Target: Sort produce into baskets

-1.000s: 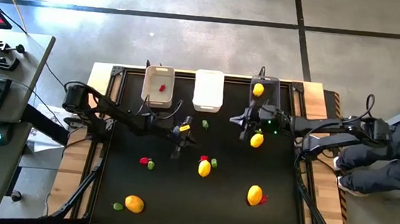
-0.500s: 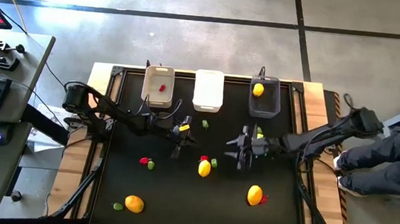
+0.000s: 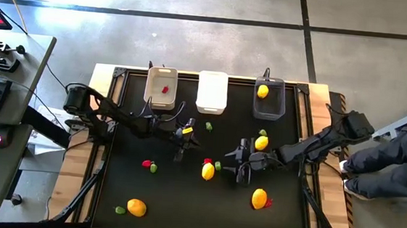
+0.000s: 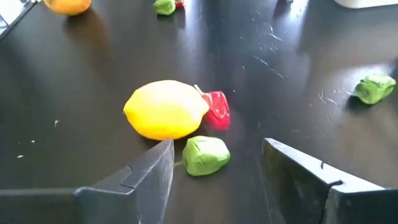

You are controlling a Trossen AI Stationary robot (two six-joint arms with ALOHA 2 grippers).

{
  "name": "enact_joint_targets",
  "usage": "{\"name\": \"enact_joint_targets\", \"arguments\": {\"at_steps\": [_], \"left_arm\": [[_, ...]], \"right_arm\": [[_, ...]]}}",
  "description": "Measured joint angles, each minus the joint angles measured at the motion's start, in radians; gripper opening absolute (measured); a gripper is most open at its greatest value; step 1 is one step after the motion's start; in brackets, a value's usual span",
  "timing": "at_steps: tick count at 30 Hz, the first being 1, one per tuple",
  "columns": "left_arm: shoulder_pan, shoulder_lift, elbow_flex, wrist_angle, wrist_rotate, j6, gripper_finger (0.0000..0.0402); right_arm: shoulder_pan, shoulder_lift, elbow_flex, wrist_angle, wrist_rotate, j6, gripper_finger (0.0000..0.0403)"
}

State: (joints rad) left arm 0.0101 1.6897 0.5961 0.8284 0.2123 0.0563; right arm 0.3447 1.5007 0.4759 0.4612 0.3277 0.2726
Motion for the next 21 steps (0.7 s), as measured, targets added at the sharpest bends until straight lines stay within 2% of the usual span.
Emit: {"name": "enact_joint_targets", "arguments": {"at_steps": [13,21], "left_arm": [[0.003,0.0,0.0,0.0,-0.016,-0.003,0.0001],[0.011,0.0,0.0,0.0,-0.016,-0.002,0.0001]], "right_arm": [[0.003,0.085,0.0,0.062,0.003,-0.001,0.0236],[0.005,0.197,0.001,0.167,-0.079,0.008,0.0236]]}}
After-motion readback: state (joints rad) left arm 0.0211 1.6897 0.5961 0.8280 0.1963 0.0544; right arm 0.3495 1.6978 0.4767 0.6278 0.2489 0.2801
